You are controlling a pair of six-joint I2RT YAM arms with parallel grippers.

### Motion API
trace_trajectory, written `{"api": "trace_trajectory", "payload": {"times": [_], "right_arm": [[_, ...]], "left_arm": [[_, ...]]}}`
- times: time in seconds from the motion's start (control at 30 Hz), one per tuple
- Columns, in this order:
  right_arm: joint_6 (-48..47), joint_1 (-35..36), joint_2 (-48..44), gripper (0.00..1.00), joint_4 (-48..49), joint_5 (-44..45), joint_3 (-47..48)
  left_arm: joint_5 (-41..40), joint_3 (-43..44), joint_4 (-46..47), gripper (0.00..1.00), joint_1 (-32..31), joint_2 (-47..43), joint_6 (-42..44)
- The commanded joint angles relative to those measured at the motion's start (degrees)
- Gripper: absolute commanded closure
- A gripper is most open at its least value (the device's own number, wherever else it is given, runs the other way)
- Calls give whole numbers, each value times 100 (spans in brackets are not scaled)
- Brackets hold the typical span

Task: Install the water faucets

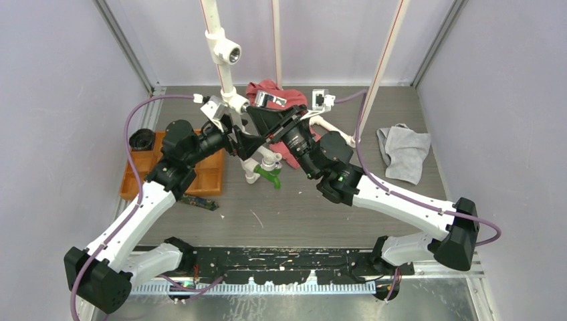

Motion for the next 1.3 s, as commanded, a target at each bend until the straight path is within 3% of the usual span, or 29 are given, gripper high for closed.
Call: {"api": "trace_trajectory", "payload": {"times": [0.0, 0.43, 0.8, 1.27], "right_arm": [[142, 107, 63, 100, -427, 610, 152], [978, 353, -2, 100, -753, 1390, 51], [1980, 457, -110, 100, -1333, 1445, 136], [1433, 505, -477, 100, -1174, 1921, -116]], "left_arm": [[314, 129, 229, 7, -261, 44, -183], [39, 248, -42, 8, -869, 10, 193], [-63, 235, 71, 8, -1042, 43, 153], [-228, 243, 29, 8, -1061, 60, 139]]}}
